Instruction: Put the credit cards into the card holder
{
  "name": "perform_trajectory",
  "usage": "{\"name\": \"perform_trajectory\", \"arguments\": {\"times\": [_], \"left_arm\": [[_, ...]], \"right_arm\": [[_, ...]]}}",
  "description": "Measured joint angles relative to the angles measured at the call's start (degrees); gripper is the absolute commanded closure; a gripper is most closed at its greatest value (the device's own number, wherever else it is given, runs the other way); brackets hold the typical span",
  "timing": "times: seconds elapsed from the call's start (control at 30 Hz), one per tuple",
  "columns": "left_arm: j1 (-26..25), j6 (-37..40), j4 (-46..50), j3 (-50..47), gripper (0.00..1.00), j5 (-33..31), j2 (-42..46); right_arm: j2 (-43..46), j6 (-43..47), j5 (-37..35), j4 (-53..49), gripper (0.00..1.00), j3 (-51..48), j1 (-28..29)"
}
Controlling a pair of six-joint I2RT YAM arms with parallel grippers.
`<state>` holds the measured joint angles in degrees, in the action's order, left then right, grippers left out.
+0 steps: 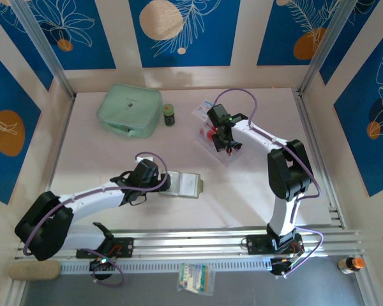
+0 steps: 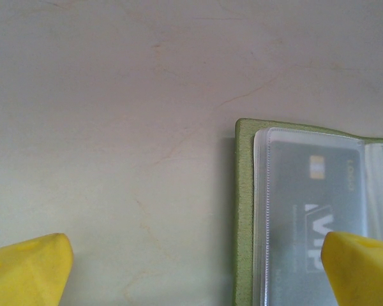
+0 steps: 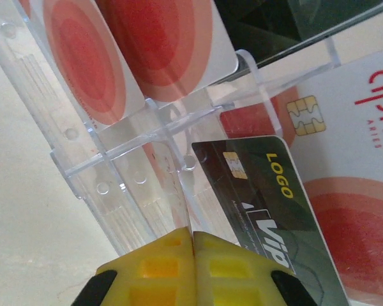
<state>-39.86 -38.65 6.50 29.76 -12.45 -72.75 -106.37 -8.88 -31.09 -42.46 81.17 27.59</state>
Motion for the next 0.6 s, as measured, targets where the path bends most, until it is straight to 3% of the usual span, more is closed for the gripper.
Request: {"name": "perform_trajectory", "arguments": {"times": [0.6], "left_arm": [[0.0,0.68,1.86,3.48,0.0,0.02,1.29]], "right_arm": [[6.69,3.89,1.4,-0.87,1.0,2.89,3.13]]}}
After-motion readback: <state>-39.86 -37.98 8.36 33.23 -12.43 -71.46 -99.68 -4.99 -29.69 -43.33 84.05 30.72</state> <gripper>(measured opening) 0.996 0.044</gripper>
